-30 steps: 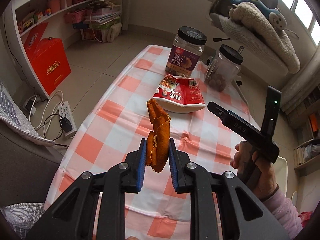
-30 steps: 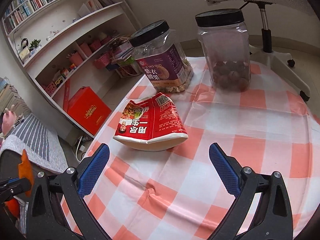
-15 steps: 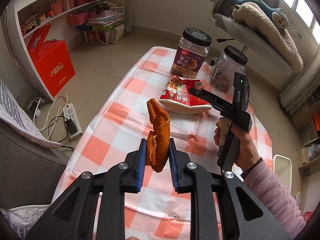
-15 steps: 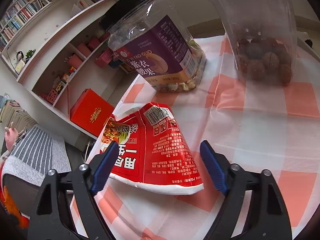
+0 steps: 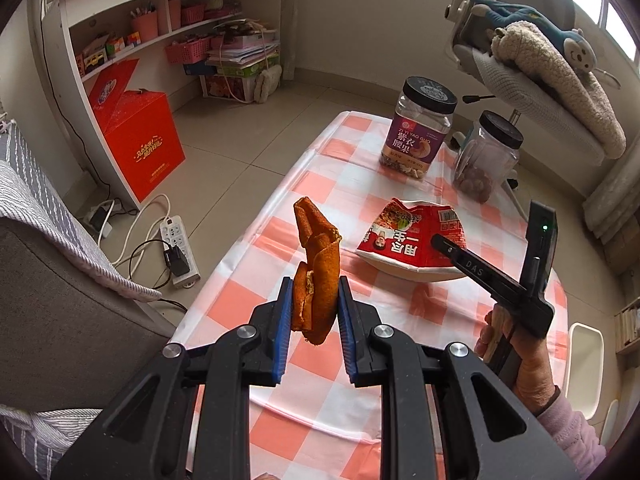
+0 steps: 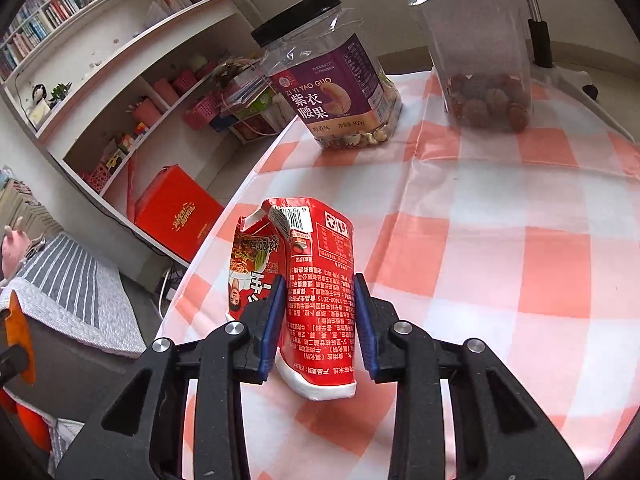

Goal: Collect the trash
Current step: 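Carry the red bag into the bin and open the right gripper while the left holds the peel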

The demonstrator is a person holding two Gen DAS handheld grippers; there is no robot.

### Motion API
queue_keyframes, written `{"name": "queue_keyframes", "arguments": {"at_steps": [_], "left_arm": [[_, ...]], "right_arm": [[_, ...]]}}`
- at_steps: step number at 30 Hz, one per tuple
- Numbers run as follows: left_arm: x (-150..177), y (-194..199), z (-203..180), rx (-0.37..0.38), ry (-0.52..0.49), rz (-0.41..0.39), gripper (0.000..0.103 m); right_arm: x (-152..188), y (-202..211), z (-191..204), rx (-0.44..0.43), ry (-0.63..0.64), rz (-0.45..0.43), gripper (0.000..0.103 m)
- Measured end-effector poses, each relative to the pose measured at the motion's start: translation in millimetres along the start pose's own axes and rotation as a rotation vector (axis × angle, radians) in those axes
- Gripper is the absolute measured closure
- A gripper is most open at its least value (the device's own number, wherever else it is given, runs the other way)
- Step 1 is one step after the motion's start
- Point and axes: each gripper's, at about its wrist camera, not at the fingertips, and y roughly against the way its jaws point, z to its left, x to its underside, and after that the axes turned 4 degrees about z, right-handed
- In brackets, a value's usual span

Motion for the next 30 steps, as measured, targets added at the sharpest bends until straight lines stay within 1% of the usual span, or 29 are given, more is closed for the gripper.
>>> {"name": "queue_keyframes", "arguments": {"at_steps": [3, 7, 12, 16, 21, 25, 30], "left_arm": [[4, 2, -1, 0.008, -0.011, 0.001, 0.081], [10, 6, -4, 0.009, -0.034, -0.009, 0.081], [15, 9, -9, 0.016, -0.043, -0.016, 0.081], [17, 12, -17, 0.023, -0.054, -0.028, 0.081], [20, 15, -35, 0.035, -0.085, -0.038, 0.081], [22, 13, -54, 0.043, -0.115, -0.037, 0.081], [24, 12, -77, 0.058, -0.141, -0.039, 0.081]], "right_arm": [[22, 23, 8, 0.024, 0.009, -0.007, 0.074], [51, 56, 14, 0.028, 0.002, -0.018, 0.074], [76, 97, 25, 0.061, 0.024, -0.048, 0.074], [90, 129, 31, 0.092, 0.047, -0.074, 0.074], [103, 172, 33, 0.124, 0.070, -0.128, 0.074], [110, 207, 24, 0.152, 0.072, -0.162, 0.074], [114, 250, 2, 0.204, 0.046, -0.213, 0.074]]}}
